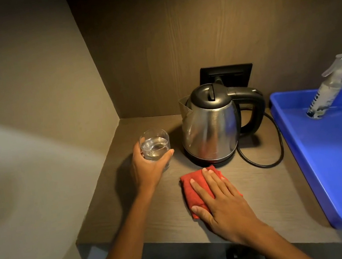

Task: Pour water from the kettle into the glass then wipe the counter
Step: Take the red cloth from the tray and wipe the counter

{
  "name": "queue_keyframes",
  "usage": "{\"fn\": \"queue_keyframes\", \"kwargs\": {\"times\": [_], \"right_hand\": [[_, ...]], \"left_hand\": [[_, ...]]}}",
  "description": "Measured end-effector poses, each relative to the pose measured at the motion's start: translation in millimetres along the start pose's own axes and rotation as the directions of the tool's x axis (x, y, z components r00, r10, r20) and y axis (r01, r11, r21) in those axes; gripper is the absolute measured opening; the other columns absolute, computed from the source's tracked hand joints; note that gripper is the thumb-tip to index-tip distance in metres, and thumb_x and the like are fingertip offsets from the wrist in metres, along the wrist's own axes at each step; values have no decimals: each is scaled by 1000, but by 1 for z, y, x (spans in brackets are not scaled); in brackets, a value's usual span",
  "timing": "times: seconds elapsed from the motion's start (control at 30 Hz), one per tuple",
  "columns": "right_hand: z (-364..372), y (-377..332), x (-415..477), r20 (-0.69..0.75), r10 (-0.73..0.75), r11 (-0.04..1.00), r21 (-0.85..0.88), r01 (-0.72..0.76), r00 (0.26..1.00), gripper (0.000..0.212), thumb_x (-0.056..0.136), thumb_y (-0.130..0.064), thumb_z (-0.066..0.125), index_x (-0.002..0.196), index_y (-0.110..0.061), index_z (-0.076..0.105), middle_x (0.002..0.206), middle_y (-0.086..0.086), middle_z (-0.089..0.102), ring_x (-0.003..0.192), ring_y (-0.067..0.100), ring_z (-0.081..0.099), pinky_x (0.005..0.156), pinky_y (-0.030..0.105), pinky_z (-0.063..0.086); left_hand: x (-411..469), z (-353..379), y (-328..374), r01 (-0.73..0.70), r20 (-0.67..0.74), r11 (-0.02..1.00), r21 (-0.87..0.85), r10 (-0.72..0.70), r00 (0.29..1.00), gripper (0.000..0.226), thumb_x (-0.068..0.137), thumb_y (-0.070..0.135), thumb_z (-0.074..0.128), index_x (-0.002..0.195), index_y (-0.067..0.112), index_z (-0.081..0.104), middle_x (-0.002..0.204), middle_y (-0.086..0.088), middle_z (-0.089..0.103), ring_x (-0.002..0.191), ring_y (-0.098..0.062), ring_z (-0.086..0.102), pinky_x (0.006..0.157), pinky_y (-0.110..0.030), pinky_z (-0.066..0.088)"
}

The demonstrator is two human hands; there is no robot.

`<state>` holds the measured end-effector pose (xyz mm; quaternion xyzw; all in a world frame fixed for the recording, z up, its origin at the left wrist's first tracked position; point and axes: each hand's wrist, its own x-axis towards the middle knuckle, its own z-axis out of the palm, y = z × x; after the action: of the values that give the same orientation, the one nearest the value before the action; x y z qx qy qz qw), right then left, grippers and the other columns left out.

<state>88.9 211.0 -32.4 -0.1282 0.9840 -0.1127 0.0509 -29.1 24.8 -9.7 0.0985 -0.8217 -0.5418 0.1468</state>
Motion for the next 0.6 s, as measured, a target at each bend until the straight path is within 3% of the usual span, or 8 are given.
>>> {"fn": "queue_keyframes", "kwargs": {"times": [0.1, 0.2, 0.27, 0.33, 0.4, 0.47, 0.53, 0.6], "right_hand": [[1, -14, -14, 25, 136, 990, -38, -135, 990, 76, 86, -74, -2, 149, -35, -21, 160, 4, -20, 146, 26, -22, 120, 43, -12], [-8, -23, -19, 77, 178, 983, -68, -173, 981, 83, 83, -77, -2, 152, -31, -13, 162, 11, -10, 149, 30, -12, 119, 45, -8], [-25, -17, -11, 1, 176, 984, -32, -176, 984, 78, 86, -72, -1, 150, -34, 21, 158, 9, 28, 146, 29, 20, 116, 46, 10], [-42, -2, 1, -142, 205, 978, 4, -206, 968, 59, 91, -65, 14, 125, -33, 51, 129, 1, 58, 122, 23, 47, 100, 42, 26], [-52, 15, 14, -126, 245, 965, -62, -255, 961, 46, 90, -60, 38, 120, -29, 54, 121, 1, 58, 115, 22, 46, 95, 41, 29], [-56, 29, 23, 49, 323, 943, -95, -318, 945, 59, 82, -66, 51, 128, -29, 50, 128, 3, 50, 123, 24, 39, 99, 42, 28], [-62, 38, 29, 173, 362, 932, -30, -362, 916, 65, 74, -72, 57, 127, -35, 52, 127, 2, 45, 126, 23, 32, 102, 43, 26], [-66, 41, 31, 171, 327, 935, 81, -344, 929, 50, 71, -66, 67, 112, -38, 56, 118, 1, 44, 120, 21, 35, 99, 41, 29]], "left_hand": [[-2, 1, -4, 30, 18, 1000, 3, -30, 999, 101, 42, 67, 82, 130, 27, 52, 122, 6, 62, 111, -19, 60, 92, -40, 55], [-3, 4, -7, 24, 22, 1000, 2, -24, 999, 99, 41, 68, 81, 128, 29, 52, 119, 5, 63, 110, -19, 62, 89, -37, 55], [-3, 4, -8, 21, 25, 1000, 0, -21, 999, 100, 41, 68, 82, 127, 26, 53, 121, 3, 65, 110, -21, 63, 90, -38, 56], [-4, 3, -8, 24, 47, 1000, -2, -24, 999, 103, 44, 63, 85, 132, 23, 51, 126, -2, 64, 113, -23, 62, 94, -43, 56], [-7, 3, -11, 10, 78, 1000, 10, -10, 997, 104, 52, 54, 90, 140, 22, 45, 135, -5, 60, 121, -25, 58, 99, -46, 53], [-18, 0, -11, -25, 58, 999, 44, 23, 998, 108, 61, 51, 89, 149, 22, 34, 148, -9, 48, 134, -26, 47, 108, -48, 46], [-33, -7, -6, -116, -91, 991, 64, 122, 988, 100, 71, 52, 81, 151, 20, 30, 154, -10, 41, 140, -24, 39, 110, -49, 41], [-51, -14, 3, -295, -217, 950, 103, 311, 925, 78, 80, 45, 73, 145, 18, 40, 145, -7, 49, 133, -21, 45, 106, -42, 44]]}}
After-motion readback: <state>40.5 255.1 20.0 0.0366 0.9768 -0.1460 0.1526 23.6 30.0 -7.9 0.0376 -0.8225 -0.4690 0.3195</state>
